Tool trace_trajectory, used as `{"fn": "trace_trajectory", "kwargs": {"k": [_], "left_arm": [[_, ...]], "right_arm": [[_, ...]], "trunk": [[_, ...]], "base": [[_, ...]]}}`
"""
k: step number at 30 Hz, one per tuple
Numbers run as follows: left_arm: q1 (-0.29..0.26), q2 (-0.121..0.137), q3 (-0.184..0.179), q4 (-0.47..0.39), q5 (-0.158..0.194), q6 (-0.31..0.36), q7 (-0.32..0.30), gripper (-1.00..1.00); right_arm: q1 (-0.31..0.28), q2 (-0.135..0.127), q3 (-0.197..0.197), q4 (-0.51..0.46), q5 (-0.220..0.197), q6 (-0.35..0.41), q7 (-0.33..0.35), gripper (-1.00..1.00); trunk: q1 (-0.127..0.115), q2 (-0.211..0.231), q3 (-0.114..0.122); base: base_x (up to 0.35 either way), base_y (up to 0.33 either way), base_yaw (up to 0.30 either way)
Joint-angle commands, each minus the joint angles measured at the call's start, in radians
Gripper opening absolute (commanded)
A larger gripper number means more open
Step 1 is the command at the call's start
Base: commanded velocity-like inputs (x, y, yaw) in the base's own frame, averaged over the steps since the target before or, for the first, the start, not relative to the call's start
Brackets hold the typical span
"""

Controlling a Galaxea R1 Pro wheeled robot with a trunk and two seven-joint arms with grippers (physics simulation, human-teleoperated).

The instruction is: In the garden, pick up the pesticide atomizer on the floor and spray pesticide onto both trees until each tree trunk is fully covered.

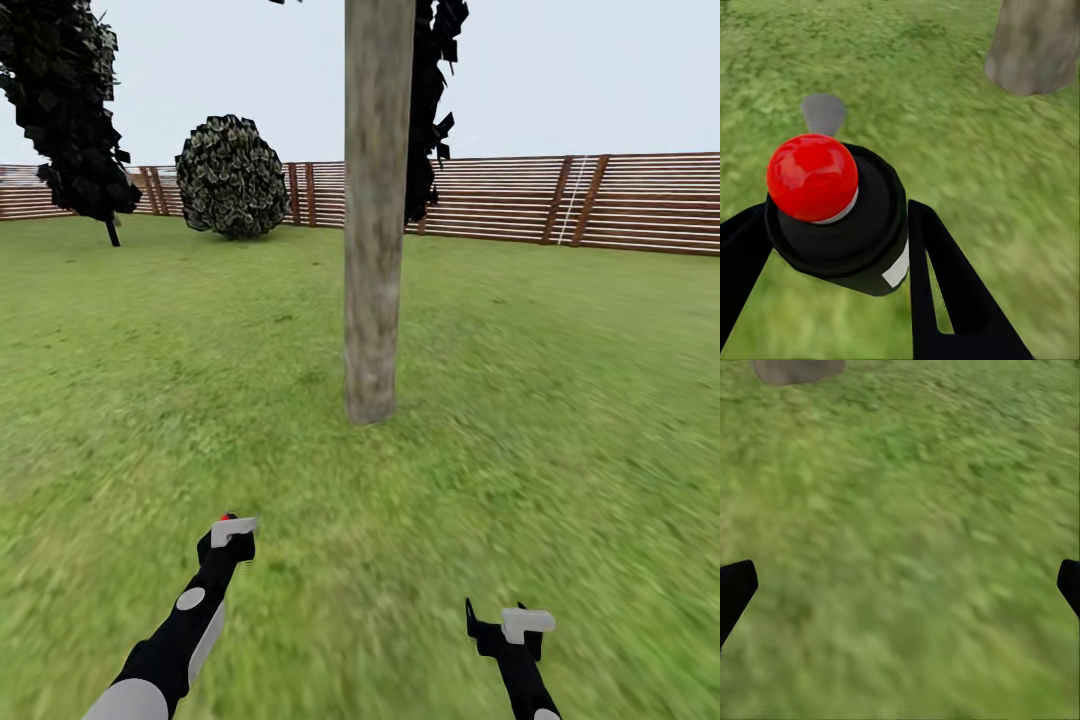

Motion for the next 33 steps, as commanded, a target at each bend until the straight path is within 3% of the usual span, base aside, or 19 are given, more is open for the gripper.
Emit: {"fn": "trace_trajectory", "kwargs": {"k": [1, 16, 33], "left_arm": [[0.0, 0.0, 0.0, 0.0, 0.0, 0.0, 0.0, -1.0], [0.0, 0.0, 0.0, 0.0, 0.0, 0.0, -0.002, -1.0], [0.0, 0.0, 0.0, 0.0, 0.0, 0.0, -0.002, -1.0]], "right_arm": [[0.0, 0.0, 0.0, 0.0, 0.0, 0.0, 0.0, 1.0], [0.0, -0.001, 0.0, 0.0, 0.0, 0.0, 0.0, 1.0], [0.0, 0.0, 0.0, 0.0, 0.0, 0.0, 0.0, 1.0]], "trunk": [[0.0, 0.0, 0.0], [0.0, 0.0, 0.001], [0.0, 0.0, 0.013]], "base": [[0.339, 0.005, 0.0], [0.33, 0.0, -0.016], [0.269, 0.0, -0.253]]}}
